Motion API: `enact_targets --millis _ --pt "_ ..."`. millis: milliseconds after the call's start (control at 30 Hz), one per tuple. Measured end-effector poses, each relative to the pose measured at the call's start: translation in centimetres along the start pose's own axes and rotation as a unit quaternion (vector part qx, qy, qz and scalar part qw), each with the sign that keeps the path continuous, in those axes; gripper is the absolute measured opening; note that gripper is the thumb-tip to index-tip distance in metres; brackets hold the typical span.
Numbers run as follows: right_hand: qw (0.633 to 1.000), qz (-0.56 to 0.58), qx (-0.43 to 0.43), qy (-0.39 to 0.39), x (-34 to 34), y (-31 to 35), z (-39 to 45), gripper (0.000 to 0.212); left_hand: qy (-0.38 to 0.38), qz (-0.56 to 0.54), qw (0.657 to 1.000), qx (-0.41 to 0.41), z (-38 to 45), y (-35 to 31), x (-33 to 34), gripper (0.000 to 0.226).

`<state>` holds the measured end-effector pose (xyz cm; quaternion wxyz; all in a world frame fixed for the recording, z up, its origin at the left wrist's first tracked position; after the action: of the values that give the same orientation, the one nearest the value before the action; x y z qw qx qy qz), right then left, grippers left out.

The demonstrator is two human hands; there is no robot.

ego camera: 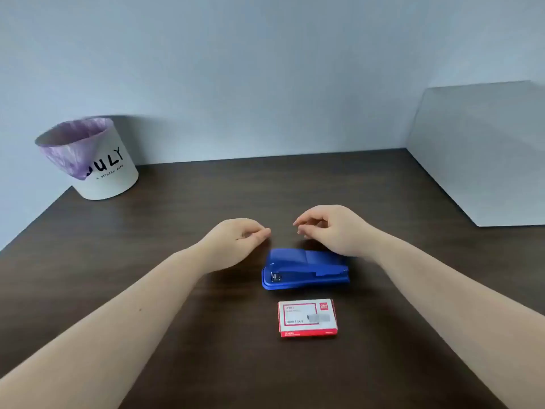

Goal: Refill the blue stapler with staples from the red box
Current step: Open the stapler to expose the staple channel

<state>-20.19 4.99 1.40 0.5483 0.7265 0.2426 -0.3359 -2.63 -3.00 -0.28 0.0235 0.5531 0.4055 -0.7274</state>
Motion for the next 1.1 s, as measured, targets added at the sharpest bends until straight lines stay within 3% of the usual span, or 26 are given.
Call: enact_targets --millis 267,367,500,600,733,900,1100 --pt "0.994 0.006 -0.067 -0.087 1.2 0.0 -4.7 0.032 -0.066 -0.015 0.997 0.042 -4.8 -1.3 2.9 0.027" --pt "0.994 0.008 -0.074 -0.078 1.9 0.4 -6.6 0.034 -0.062 -0.023 0.997 0.047 -6.5 -2.5 3.7 0.029" --pt "0.990 -0.088 -0.091 -0.059 3.0 1.0 -6.7 0.056 -0.062 0.032 0.995 0.068 -7.3 -3.3 4.2 0.034" --pt "0.986 -0.106 -0.102 -0.084 3.4 1.6 -6.1 0.041 -0.113 0.050 0.991 0.053 -6.9 -2.9 4.2 0.029" --pt "0.985 -0.074 -0.117 -0.103 3.6 1.7 -5.4 0.025 -0.122 0.059 0.990 0.048 -6.6 -2.3 4.4 0.029" --pt "0.979 0.015 -0.129 -0.156 -0.2 1.4 -6.9 0.027 -0.131 0.074 0.988 0.047 -6.2 -1.5 4.3 0.036" --pt "0.987 0.023 -0.089 -0.135 -5.1 -0.9 -8.3 0.032 -0.125 0.062 0.989 0.056 -6.1 -1.4 4.4 0.030"
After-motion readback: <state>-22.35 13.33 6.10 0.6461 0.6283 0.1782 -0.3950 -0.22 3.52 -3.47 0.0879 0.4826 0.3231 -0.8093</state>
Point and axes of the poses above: each hand's wrist, its own z-axis towards the middle knuckle, its own x-axis out of the palm, y = z × x, the point moved 4 cm from there along z, towards the middle knuckle, and after that the axes turned 13 degrees about x, right-handed, at the moved point
